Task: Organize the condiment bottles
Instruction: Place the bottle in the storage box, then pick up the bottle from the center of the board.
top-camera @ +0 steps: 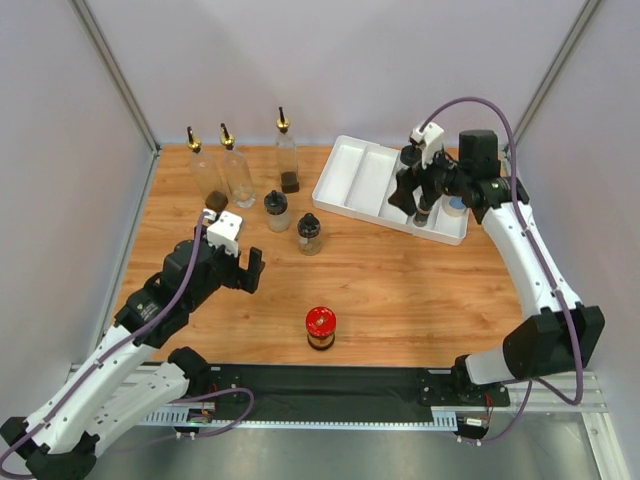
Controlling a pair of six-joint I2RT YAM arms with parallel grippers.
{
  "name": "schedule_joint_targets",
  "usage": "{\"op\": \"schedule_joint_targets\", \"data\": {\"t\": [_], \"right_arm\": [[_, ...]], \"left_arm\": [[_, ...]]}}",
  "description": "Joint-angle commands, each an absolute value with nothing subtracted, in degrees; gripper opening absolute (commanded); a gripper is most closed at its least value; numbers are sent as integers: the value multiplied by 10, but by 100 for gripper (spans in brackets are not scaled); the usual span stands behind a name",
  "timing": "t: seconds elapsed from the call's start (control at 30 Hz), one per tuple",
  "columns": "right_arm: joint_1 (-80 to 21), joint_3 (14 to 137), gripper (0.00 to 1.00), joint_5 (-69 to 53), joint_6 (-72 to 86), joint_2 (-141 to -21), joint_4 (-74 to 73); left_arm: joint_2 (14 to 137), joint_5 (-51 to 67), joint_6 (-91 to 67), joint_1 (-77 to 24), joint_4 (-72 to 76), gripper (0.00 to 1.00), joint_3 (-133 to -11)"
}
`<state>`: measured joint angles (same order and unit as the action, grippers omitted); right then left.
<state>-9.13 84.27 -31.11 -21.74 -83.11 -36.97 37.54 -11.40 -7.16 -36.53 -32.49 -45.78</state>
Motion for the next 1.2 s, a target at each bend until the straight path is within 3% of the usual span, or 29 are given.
{"op": "schedule_joint_targets", "data": {"t": [0.0, 0.37, 0.67, 0.9, 1.17], "right_arm": [[-91, 781, 100, -410, -244, -767, -438], [-91, 563, 100, -409, -252, -622, -367], [-89, 533, 100, -395, -273, -604, -362], [-76, 529, 100, -330, -258, -583, -338], [-73, 532, 100, -312, -255, -584, -337]], "left_arm": [[402, -63, -87, -364, -331, 100, -515], [526, 77, -212, -368, -312, 100, -574], [745, 1, -242, -392, -323, 100, -686], [866, -97, -249, -391, -352, 100, -778], [983, -127, -254, -392, -396, 99, -863]]}}
